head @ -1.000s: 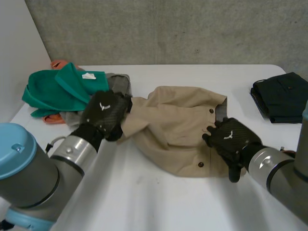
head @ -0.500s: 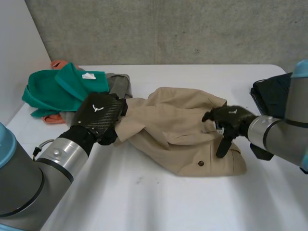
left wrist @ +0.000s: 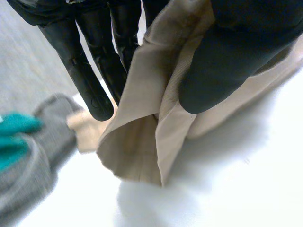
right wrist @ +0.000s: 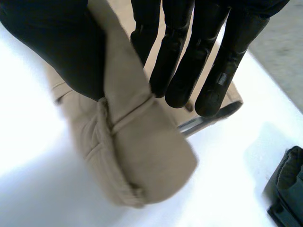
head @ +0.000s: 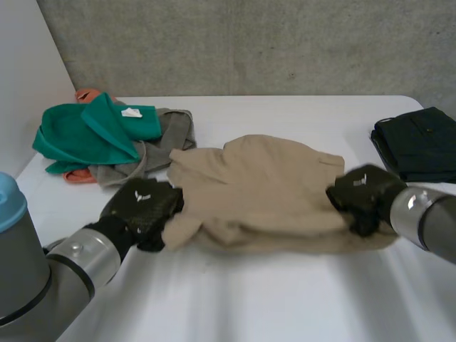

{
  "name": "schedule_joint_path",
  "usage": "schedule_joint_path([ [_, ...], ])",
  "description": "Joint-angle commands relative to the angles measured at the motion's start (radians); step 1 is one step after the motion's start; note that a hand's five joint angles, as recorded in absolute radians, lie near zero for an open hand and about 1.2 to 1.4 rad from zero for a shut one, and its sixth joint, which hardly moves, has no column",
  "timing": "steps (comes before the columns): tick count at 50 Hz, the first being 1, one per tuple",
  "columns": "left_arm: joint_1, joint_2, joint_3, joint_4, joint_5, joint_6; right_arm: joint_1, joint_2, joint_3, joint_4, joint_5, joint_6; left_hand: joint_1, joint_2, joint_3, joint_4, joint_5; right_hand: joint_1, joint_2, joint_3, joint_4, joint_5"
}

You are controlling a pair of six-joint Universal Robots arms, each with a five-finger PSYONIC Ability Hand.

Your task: Fold the laundry.

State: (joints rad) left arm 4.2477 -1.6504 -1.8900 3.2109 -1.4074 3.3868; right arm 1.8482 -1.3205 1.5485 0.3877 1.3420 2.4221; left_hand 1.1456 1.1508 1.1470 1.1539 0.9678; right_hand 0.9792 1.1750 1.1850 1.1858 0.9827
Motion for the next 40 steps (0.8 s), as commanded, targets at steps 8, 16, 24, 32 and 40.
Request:
schedule_joint_path([
  [8,0.015,-0.252,0.258,-0.053,-0.005,0.054,0.012,0.102,-0.066,-0.076,0.049,-0.144,0.192,0.187,0.191,0.184,0.196,0.417,0.221,0.211,0.210,0.239],
  [16,0.015,-0.370,0.705,0.171,-0.061,0.131,0.065,0.193,-0.499,-0.454,0.198,0.005,0.242,0.237,0.241,0.234,0.245,0.417,0.221,0.211,0.210,0.239],
  [24,0.032,-0.364,0.898,0.536,-0.093,0.125,0.080,0.118,-0.518,-0.906,0.236,0.006,0.251,0.246,0.249,0.242,0.254,0.417,0.221,0.211,0.210,0.239],
  [32,0.034,-0.362,0.757,0.577,-0.082,0.080,0.140,0.118,-0.424,-0.813,0.232,0.006,0.251,0.246,0.249,0.242,0.254,0.417,0.221,0.211,0.210,0.239],
  [40,0.021,-0.374,0.487,0.583,-0.073,0.062,0.157,0.161,-0.236,-0.793,0.224,0.006,0.251,0.246,0.249,0.242,0.254,0.417,0.221,0.211,0.210,0.239],
])
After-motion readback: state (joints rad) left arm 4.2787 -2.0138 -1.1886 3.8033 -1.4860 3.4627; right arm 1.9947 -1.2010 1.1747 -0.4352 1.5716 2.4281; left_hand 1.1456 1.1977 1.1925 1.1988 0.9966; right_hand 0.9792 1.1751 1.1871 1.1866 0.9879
